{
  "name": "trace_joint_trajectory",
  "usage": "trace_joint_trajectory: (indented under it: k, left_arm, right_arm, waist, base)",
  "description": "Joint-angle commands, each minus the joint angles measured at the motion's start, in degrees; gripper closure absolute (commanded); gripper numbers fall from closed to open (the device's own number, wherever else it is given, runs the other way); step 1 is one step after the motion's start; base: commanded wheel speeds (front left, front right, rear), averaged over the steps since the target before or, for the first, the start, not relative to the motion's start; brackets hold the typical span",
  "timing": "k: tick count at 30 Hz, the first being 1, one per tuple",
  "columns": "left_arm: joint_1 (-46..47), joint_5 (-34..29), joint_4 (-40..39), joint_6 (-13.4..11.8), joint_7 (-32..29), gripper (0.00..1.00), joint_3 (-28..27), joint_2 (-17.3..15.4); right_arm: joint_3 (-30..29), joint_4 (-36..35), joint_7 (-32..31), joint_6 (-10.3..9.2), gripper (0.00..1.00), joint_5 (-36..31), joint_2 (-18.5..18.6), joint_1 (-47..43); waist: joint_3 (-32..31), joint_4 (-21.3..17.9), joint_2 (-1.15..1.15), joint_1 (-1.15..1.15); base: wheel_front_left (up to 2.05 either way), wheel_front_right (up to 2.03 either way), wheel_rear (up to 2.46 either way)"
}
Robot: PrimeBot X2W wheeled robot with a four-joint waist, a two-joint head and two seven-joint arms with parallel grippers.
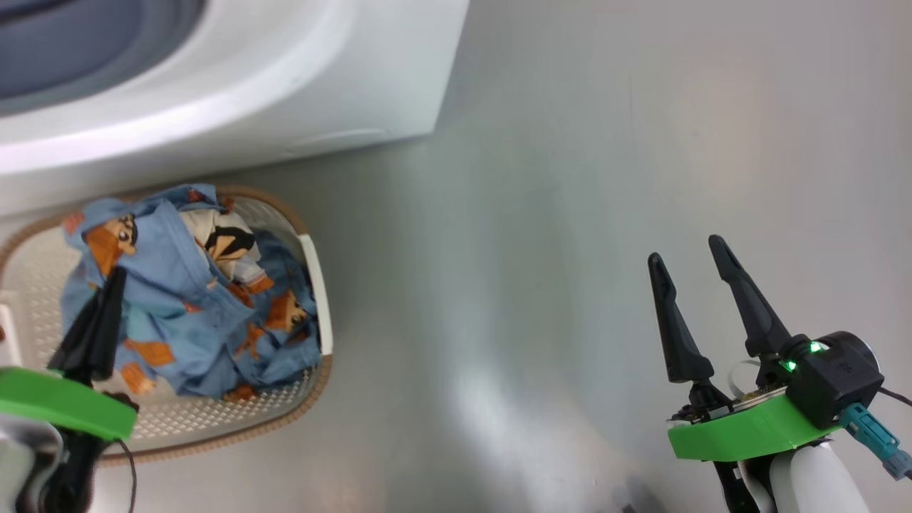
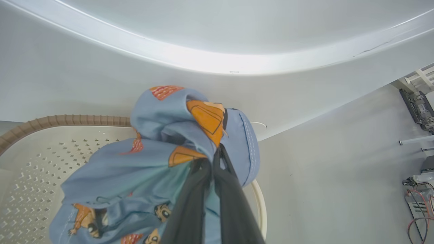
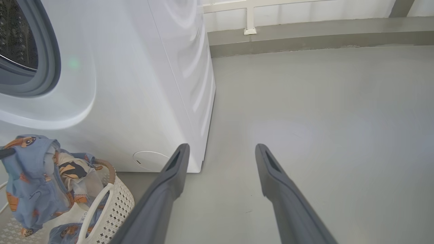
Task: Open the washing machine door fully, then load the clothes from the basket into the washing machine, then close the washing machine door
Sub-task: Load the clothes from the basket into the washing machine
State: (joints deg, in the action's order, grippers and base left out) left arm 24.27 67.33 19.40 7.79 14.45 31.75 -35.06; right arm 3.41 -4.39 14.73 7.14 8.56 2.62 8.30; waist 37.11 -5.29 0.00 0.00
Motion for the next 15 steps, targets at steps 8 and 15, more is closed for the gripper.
trace_joint_trajectory:
  k: [8,15]
  left_arm:
    - [-5.92,-4.91,-2.83,-0.31,0.54,1.0,-8.4,1.98]
    - [-9.14,-11.21,-5.48,-0.31,0.54,1.0,-14.66,5.13]
  right_arm:
    - [1.35,1.56,0.27,0.35,0.0,-0.94,0.26,-1.6]
    - [1.38,3.71,0.27,0.35,0.0,-0.7,0.26,-1.83]
  waist:
    - [-10.64,4.21,0.0,0.0]
    - [-15.7,5.58,0.0,0.0]
  base:
    - [0.0,0.0,0.0]
    - [0.0,0.0,0.0]
